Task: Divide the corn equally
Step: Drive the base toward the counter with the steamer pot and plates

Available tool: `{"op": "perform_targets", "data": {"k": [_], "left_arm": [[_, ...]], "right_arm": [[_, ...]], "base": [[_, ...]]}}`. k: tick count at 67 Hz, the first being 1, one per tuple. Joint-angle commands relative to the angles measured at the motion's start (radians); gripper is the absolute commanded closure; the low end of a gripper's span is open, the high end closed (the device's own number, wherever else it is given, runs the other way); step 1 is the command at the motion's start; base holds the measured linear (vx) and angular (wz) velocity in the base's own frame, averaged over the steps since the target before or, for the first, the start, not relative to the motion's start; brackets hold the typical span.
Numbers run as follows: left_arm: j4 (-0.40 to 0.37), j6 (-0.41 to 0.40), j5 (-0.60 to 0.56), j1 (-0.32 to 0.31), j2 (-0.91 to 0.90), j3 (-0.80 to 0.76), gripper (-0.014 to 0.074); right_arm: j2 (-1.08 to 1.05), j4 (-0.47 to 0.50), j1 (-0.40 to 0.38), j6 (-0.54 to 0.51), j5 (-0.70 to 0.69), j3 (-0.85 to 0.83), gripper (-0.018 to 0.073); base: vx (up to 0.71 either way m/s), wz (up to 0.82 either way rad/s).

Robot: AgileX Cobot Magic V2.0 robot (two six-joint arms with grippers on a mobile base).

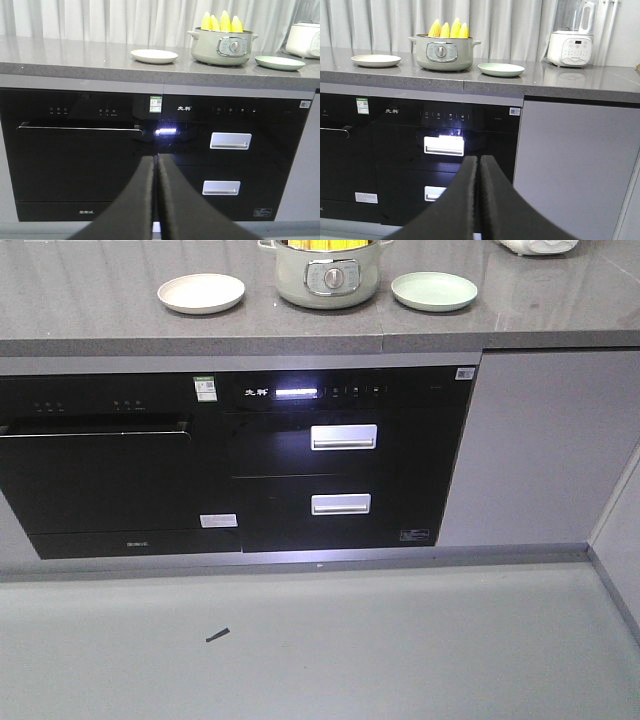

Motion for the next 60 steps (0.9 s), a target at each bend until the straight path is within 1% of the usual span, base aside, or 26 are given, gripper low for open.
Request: {"op": "perform_targets", "data": {"k": [1, 60], "left_arm": [[-0.001, -0.003, -0.070, 0.003, -0.025, 0.031, 0.0602], [-0.001, -0.003, -0.070, 0.003, -0.025, 0.031, 0.0602]], "right_arm": [[-0.005, -0.004, -0.005, -0.003, -0.068, 0.014, 0.0561], [-0.005, -0.004, -0.005, -0.003, -0.068, 0.014, 0.0561]], "base": [[0.18, 0.03], [0.20, -0.03]]}}
